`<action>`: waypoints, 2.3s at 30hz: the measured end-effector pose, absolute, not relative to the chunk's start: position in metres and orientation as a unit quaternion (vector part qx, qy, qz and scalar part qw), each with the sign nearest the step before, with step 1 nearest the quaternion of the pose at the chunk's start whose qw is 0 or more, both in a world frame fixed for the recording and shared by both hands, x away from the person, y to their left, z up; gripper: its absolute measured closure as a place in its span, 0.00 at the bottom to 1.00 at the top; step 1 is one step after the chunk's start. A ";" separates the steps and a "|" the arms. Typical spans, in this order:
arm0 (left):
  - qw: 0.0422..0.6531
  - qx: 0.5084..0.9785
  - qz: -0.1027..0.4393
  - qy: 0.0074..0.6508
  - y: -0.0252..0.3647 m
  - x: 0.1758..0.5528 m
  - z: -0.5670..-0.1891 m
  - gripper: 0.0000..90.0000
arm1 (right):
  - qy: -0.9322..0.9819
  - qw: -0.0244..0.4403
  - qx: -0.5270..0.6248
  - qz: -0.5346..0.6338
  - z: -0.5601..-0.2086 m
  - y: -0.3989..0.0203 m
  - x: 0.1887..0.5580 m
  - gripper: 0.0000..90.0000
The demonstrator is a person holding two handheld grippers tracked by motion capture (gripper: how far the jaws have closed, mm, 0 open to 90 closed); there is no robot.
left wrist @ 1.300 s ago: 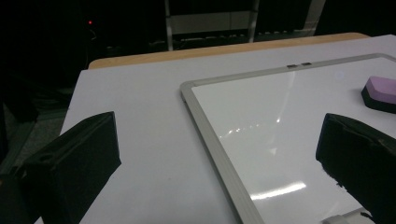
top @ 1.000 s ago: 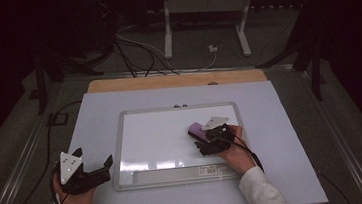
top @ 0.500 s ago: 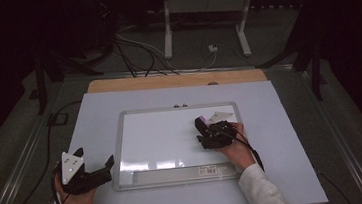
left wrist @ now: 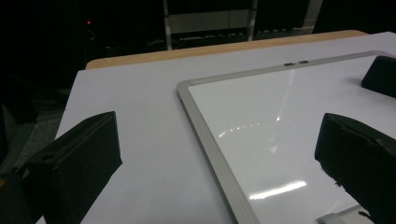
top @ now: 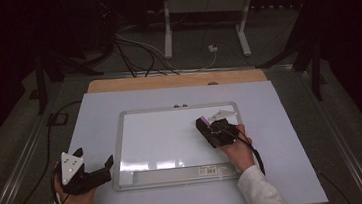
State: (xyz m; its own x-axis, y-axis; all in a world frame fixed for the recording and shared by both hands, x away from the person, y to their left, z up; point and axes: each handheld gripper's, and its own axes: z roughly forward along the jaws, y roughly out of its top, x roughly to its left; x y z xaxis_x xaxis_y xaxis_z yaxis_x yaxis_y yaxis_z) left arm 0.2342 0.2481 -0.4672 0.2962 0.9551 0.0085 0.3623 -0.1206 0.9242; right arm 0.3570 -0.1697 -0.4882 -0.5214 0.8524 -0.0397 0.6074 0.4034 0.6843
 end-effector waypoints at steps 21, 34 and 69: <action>0.445 0.672 0.332 0.490 0.245 0.234 -0.467 0.01 | 0.762 0.220 0.519 0.319 -0.468 -0.223 0.308 0.70; 0.444 0.674 0.333 0.488 0.243 0.234 -0.467 0.01 | 0.741 0.235 0.552 0.300 -0.472 -0.237 0.274 0.70; 0.449 0.669 0.340 0.485 0.249 0.232 -0.464 0.01 | 0.714 0.249 0.519 0.399 -0.456 -0.275 0.268 0.09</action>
